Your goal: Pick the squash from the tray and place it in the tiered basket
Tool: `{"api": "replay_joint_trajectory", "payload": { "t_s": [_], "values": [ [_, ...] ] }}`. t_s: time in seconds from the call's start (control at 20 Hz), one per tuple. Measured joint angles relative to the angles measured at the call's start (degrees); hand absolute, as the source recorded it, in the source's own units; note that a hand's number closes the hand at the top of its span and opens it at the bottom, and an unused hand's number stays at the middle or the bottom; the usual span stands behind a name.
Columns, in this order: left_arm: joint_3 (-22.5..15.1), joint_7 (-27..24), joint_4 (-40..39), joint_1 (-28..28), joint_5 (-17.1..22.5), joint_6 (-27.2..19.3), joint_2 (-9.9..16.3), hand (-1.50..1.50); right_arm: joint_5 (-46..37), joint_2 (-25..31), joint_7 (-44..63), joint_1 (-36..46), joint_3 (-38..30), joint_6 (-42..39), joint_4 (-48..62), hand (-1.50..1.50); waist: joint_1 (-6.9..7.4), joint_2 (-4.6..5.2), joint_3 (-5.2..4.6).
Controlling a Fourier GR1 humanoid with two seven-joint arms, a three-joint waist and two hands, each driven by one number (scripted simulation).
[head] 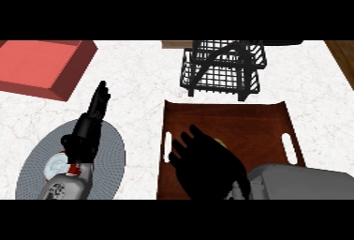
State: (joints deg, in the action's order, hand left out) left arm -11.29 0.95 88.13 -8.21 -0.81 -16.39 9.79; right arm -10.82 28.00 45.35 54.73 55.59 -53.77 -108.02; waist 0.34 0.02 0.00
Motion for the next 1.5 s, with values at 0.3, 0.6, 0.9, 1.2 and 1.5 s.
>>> {"api": "replay_joint_trajectory", "payload": {
  "t_s": [0.3,0.6,0.9,1.2,1.5],
  "values": [
    [0.0,1.3,0.1,-1.0,-1.6,-0.5,-1.3,0.00,-8.8,0.4,-4.4,-3.0,-2.6,-0.7,2.3,-1.50,-0.01,0.03,0.01],
    [0.7,1.6,0.2,-1.1,-2.3,0.2,-1.9,0.00,-14.6,-1.2,-8.0,-7.9,-4.5,-1.7,4.6,-1.50,-0.08,0.01,0.01],
    [0.4,2.5,1.0,-0.8,-4.2,-0.3,-3.3,0.00,-20.9,-1.4,-15.3,-10.8,-6.2,-1.9,6.3,-1.50,-0.04,0.03,0.01],
    [1.7,1.0,0.2,-0.1,-4.2,1.1,-3.5,0.00,-26.2,-3.5,-20.6,-12.8,-7.8,-2.6,8.7,-1.50,-0.05,0.01,0.00],
    [3.0,2.2,1.4,-0.2,-3.8,2.8,-3.3,0.00,-31.2,-5.3,-24.0,-15.4,-8.6,-2.7,10.7,-1.50,-0.08,-0.02,0.00]
  ]
}}
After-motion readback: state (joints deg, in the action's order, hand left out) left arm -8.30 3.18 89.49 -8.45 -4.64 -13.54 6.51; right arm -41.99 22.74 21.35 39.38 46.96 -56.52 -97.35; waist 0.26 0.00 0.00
